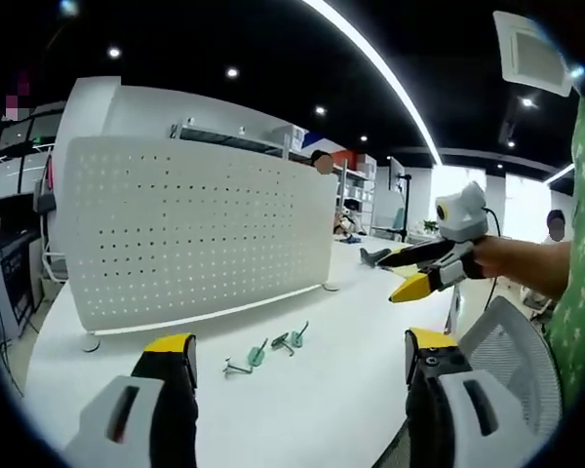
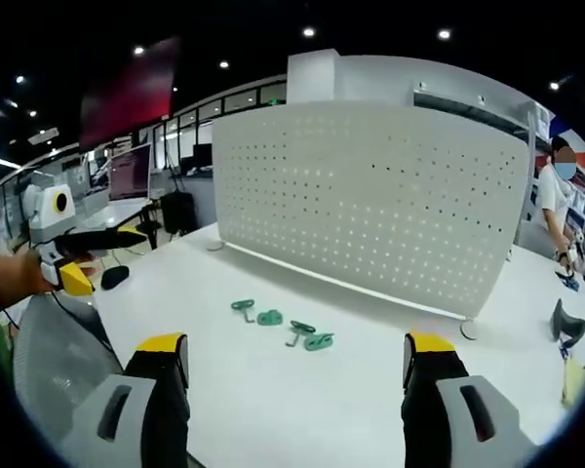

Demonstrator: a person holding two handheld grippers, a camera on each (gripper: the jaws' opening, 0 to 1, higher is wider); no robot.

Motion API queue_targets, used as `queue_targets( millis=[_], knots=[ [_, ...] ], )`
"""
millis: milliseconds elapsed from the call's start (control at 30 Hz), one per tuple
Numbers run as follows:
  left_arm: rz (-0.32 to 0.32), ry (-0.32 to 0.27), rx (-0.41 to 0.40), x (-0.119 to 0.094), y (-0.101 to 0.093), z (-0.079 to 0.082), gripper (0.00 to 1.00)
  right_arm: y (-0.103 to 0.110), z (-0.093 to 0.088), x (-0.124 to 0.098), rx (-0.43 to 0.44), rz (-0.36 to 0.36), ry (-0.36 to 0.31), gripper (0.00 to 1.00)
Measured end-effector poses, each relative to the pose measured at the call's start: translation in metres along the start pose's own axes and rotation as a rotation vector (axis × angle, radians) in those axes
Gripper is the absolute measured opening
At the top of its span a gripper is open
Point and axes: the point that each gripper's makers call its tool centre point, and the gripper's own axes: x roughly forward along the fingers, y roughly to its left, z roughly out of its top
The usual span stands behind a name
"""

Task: Insert the hook assembly into the mounting plate slot until the hook locks in place.

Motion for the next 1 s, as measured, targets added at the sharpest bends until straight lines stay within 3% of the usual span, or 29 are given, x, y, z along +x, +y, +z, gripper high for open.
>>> queue_targets(
  millis=[500, 1000],
  knots=[
    [0.043, -0.013, -0.007, 0.006, 0.008, 0.011, 0.89, -0.011, 0.001, 0.026, -0.02, 0.016, 0.05, 0.9],
    [0.058, -0.013, -0.015, 0.008, 0.013, 0.008, 0.88, -0.015, -0.021, 0.052, 0.021, 0.053, 0.147, 0.81]
  ],
)
